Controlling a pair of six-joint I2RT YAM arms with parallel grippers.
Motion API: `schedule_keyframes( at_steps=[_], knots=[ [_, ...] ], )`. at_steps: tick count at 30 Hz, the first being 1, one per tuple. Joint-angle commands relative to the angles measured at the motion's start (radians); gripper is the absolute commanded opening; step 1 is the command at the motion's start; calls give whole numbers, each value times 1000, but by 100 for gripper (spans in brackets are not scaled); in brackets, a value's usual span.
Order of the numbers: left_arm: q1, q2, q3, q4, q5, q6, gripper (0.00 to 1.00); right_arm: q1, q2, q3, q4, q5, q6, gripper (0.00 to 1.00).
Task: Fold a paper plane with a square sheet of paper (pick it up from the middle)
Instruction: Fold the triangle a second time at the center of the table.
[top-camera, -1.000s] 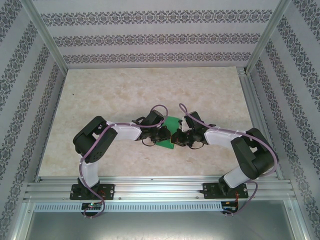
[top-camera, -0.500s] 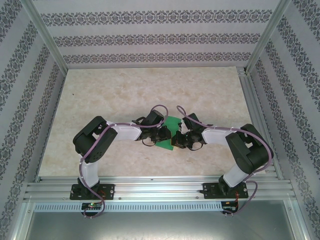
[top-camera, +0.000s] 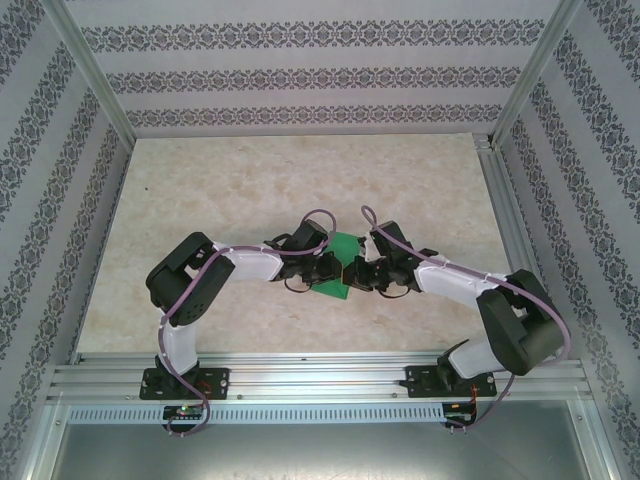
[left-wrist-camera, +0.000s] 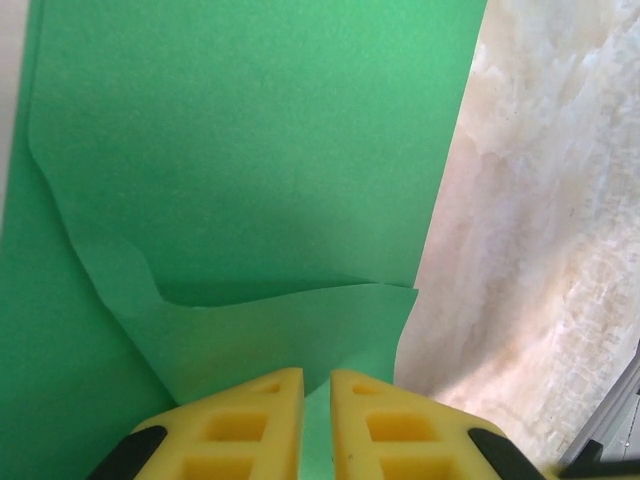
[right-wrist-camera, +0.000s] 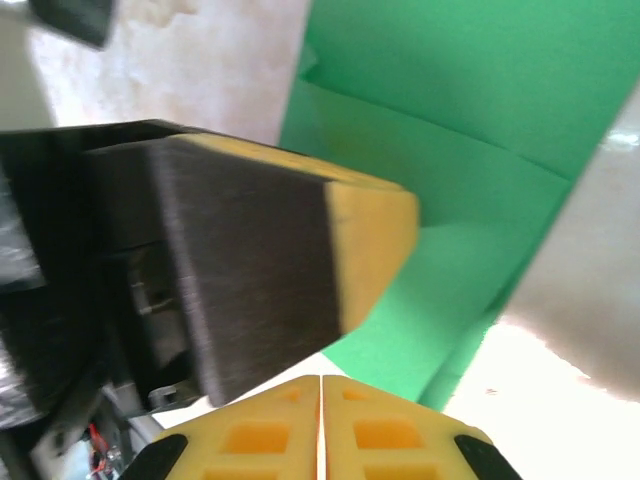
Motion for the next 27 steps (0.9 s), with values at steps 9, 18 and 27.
schedule_keyframes(
  at_steps=[9,18,27],
  knots=[
    [-12,15,-17,0,-14,-19,17,38,80,-41,81,10,71,9],
    [-11,16,-16,2,-12,-22,17,43,147,-40,-50,131,27,9],
    [-11,15,-14,-2,-14,-15,17,67,71,22,-173,195,0,8]
  ],
)
